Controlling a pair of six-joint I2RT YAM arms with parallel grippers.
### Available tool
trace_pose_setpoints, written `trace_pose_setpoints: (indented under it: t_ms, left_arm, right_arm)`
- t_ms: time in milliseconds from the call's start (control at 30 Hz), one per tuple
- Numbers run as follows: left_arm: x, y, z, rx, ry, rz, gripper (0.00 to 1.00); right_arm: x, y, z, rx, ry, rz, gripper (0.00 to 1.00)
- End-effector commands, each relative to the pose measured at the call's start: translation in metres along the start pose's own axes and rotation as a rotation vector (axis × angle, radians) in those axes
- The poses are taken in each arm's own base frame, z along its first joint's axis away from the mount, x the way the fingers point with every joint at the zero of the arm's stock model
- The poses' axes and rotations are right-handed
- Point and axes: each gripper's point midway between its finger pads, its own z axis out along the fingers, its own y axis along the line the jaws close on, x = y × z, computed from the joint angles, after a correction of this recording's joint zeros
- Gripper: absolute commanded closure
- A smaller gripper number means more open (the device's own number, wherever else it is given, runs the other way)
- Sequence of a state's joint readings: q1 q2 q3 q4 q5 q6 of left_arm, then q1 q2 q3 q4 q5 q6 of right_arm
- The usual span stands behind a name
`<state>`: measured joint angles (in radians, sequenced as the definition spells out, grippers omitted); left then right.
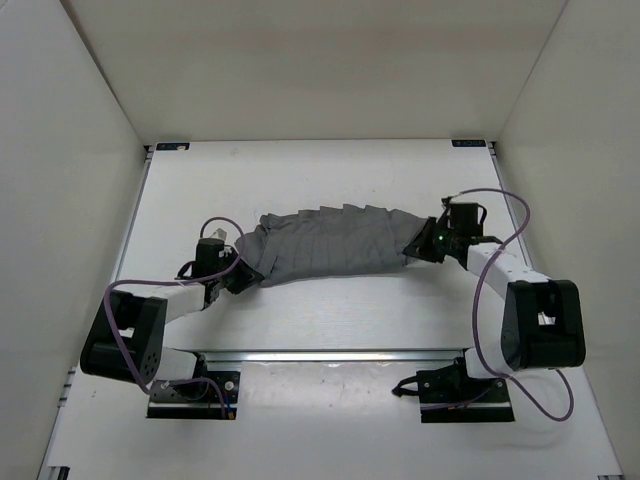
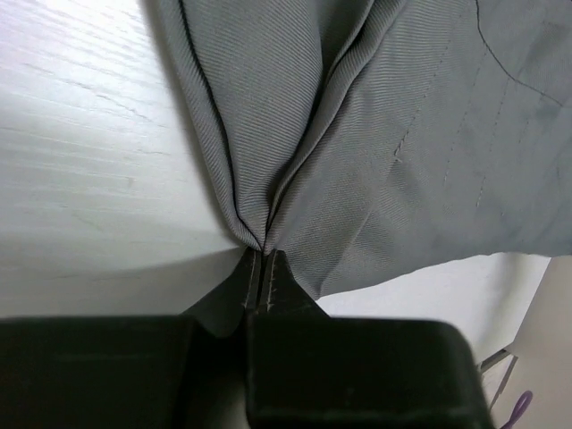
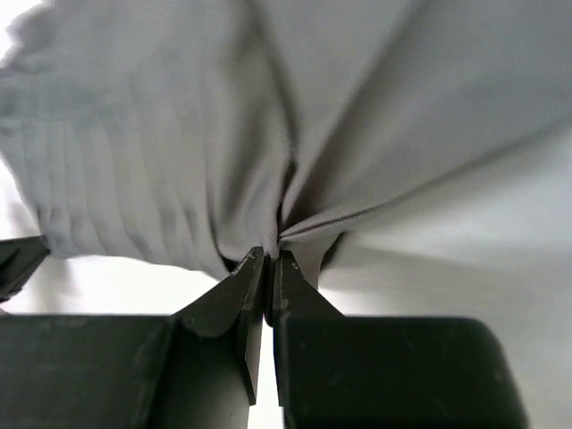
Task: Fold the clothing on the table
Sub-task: Fold the skirt
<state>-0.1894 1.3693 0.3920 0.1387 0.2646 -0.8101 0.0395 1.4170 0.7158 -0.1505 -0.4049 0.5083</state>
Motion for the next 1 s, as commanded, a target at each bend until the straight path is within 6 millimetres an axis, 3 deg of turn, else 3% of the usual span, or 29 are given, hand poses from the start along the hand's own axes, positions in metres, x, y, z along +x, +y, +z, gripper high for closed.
trace_pose_setpoints:
  t_ms: [0,100,133,200,233,300,333,433,533,667,967]
  left_arm:
    - [0.010,0.015,0.003,-0.051,0.006,0.009,1.00]
    - [0.013,0.018,0.001,-0.036,-0.003,-0.014,1.00]
    - [0.011,0.016,0.001,-0.031,-0.006,-0.014,1.00]
    - [0.011,0.017,0.000,-0.031,-0.007,-0.010,1.00]
    - [0.010,0.014,-0.002,-0.022,-0.013,-0.011,1.00]
    - [0.009,0.010,-0.003,-0.005,-0.015,-0.013,1.00]
    - [0.007,0.010,-0.004,-0.007,-0.027,-0.013,1.00]
    - [0.007,0.009,-0.006,-0.005,-0.024,-0.004,1.00]
    - [0.006,0.011,-0.007,-0.009,-0.024,-0.009,1.00]
    - [0.009,0.014,-0.008,-0.007,-0.017,-0.016,1.00]
    - [0.018,0.014,-0.012,0.016,-0.007,0.002,1.00]
  right_arm:
    - [-0.048,0.049,-0.019,-0.064,-0.079,-0.193,1.00]
    - [-0.081,0.127,-0.030,-0.211,-0.077,-0.349,0.99]
    - [-0.078,0.140,-0.026,-0.249,-0.037,-0.366,0.99]
    - [-0.072,0.194,-0.025,-0.332,0.014,-0.457,1.00]
    - [-0.065,0.202,-0.016,-0.327,0.043,-0.475,1.00]
    - [-0.047,0.244,-0.007,-0.369,0.062,-0.550,1.00]
    - [-0.040,0.253,0.000,-0.377,0.072,-0.555,1.00]
    - [0.014,0.294,0.016,-0.491,0.171,-0.606,1.00]
    - [0.061,0.317,0.028,-0.532,0.259,-0.655,1.00]
    - [0.115,0.326,0.053,-0.556,0.358,-0.682,1.00]
    - [0.155,0.337,0.084,-0.570,0.463,-0.699,1.00]
